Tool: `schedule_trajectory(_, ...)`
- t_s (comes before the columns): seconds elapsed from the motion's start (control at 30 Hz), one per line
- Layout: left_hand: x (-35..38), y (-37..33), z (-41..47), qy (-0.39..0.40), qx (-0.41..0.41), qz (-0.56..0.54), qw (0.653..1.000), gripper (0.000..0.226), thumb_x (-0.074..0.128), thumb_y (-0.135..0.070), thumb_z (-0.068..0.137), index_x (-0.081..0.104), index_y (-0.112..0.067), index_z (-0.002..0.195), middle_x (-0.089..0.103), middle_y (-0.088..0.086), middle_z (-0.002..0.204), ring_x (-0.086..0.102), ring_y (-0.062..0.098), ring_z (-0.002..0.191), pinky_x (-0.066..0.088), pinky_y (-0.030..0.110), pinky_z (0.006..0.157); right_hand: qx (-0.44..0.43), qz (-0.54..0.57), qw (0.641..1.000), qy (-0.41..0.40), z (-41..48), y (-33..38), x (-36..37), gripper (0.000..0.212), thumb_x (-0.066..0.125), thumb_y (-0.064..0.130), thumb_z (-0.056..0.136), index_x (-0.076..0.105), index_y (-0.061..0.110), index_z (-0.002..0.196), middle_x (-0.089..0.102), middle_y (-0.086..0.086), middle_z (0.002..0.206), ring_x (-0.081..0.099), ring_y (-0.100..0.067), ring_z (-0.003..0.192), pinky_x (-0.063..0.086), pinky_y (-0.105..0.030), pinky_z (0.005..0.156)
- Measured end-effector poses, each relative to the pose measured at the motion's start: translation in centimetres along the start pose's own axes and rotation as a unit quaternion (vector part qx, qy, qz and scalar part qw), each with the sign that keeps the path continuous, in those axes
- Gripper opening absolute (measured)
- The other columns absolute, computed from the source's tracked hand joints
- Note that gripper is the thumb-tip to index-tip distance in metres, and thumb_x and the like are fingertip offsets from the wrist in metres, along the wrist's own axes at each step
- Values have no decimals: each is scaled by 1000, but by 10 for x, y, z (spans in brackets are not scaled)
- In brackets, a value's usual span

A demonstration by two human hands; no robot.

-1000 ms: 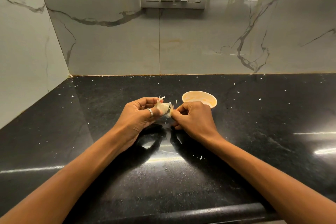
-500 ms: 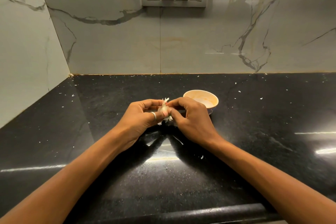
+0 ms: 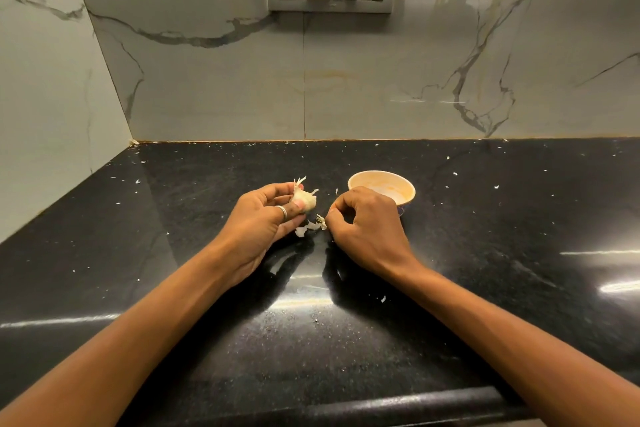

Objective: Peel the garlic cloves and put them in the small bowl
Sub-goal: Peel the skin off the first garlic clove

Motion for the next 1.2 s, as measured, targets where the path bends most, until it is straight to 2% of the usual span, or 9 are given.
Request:
schedule_trajectory(0.1,1,-1,0,5,-3,-1,1000,24,62,8,90,67,-6,109,73,13,110,72,18,102,59,28,89,6,-1,1000,-13,-1,-1,-2,18,67,21,88,70,12,72,67,1,74,59,-11,70,46,-26,68)
schedule_trajectory(0.23,8,-1,-4,45,-7,22,999,30,60,10,90,68,-6,115,73,14,112,71,23,106,56,32,95,-3,44,998,-33,0,3,-8,11,67,22,94,72,13,93,70,3,89,63,-7,81,48,-17,72)
schedule_trajectory(0.33,15,-3,-9,77,0,44,996,32,65,6,82,71,-9,110,76,12,106,72,19,98,59,26,87,-26,76,997,-9,0,8,-3,13,66,20,96,73,12,102,73,2,97,67,-6,86,52,-18,77)
schedule_trajectory(0.4,16,-3,-9,82,0,43,996,33,63,9,83,72,-7,111,76,12,105,73,18,95,59,22,79,-25,75,997,6,0,8,1,14,67,20,95,74,13,105,74,3,98,68,-6,86,54,-19,76)
schedule_trajectory(0.5,14,-2,-7,71,3,52,996,34,53,14,93,72,-6,112,75,14,109,72,20,101,59,24,86,-3,94,995,25,1,2,5,14,69,21,94,74,14,105,75,4,96,70,-4,86,54,-13,75)
schedule_trajectory(0.63,14,-2,-6,55,10,61,997,27,55,7,96,72,-7,112,76,11,108,71,20,107,58,23,87,7,98,995,22,3,-1,5,12,70,21,93,74,18,103,75,7,93,68,-1,84,48,-7,72)
schedule_trajectory(0.83,20,-3,-12,94,28,108,989,21,62,-5,95,73,-10,113,76,11,108,71,22,108,56,28,95,23,109,993,26,2,-6,7,16,68,24,94,78,20,105,77,8,95,70,0,86,57,-21,80)
schedule_trajectory(0.97,22,-6,-15,100,54,143,983,22,65,-2,93,72,-11,112,77,7,105,72,20,104,56,27,94,23,106,993,40,3,-7,10,16,69,22,92,79,21,104,77,8,94,71,0,85,59,-27,82)
schedule_trajectory(1.2,17,-4,-11,77,56,187,978,28,53,4,98,71,-9,115,78,9,99,73,19,96,58,25,85,22,149,984,92,0,-4,23,25,80,24,86,71,15,107,75,6,96,71,-1,86,59,-22,81)
Point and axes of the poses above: each hand's wrist, its own z-axis towards the middle knuckle, its own x-axis out of the palm, y = z × x, the point moved 10 cm from there along z, towards the middle knuckle
